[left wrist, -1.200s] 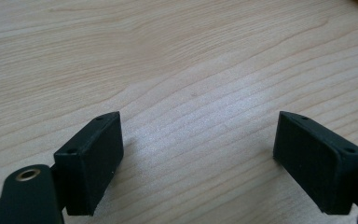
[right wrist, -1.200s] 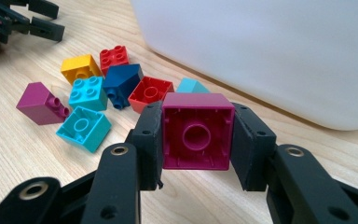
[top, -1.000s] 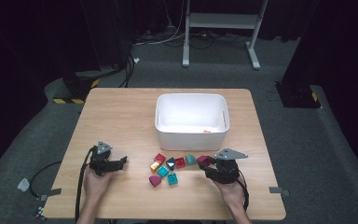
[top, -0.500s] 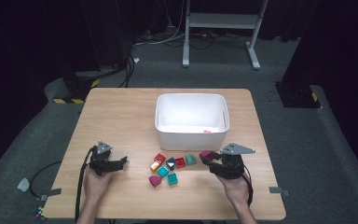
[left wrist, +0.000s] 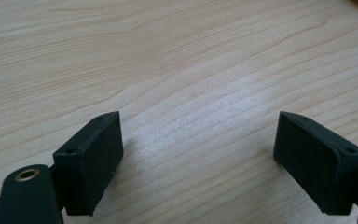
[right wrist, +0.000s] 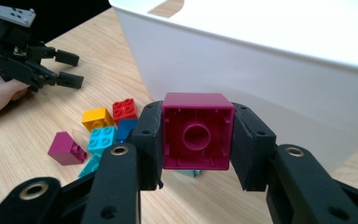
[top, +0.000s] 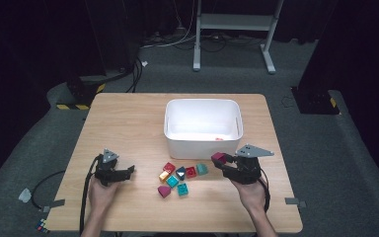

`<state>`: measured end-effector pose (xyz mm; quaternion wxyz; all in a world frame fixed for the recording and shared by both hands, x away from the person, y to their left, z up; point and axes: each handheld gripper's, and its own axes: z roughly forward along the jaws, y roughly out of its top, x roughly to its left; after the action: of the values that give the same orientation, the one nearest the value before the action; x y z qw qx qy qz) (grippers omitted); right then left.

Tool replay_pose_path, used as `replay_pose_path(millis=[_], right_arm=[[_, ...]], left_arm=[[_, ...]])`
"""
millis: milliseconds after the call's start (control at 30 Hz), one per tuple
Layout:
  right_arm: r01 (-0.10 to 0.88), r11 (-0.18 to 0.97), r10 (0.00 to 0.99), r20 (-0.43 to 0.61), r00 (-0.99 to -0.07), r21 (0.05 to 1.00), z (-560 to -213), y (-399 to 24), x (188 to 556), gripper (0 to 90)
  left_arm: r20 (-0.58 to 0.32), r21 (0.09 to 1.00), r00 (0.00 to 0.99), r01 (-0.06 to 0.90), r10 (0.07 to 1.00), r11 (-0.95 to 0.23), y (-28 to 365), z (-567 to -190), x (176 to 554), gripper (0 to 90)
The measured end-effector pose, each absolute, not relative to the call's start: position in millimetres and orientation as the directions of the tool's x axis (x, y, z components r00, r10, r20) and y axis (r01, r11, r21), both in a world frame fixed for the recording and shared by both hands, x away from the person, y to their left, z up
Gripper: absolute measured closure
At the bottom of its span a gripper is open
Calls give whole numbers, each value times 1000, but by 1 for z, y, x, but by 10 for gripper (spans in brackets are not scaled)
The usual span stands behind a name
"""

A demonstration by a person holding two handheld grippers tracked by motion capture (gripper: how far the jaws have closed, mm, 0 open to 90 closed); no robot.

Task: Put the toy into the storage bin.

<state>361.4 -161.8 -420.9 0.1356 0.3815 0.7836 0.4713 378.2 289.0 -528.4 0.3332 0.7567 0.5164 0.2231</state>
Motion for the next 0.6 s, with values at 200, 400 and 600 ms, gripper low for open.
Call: replay_pose_path(millis=[200, 400, 600], right_arm=[[466, 247, 719, 162, -676, 849, -414, -161, 366, 590], [446, 253, 704, 153, -693, 859, -402, -158, 370, 590], [436, 244, 702, 152, -695, 866, -393, -157, 375, 590]], left_arm=[[-10, 736, 367, 632, 930, -241, 289, -529, 378, 155], [-7, 734, 370, 633, 929, -247, 289, -528, 378, 151], [-6, 733, 370, 633, 929, -247, 289, -528, 378, 151]])
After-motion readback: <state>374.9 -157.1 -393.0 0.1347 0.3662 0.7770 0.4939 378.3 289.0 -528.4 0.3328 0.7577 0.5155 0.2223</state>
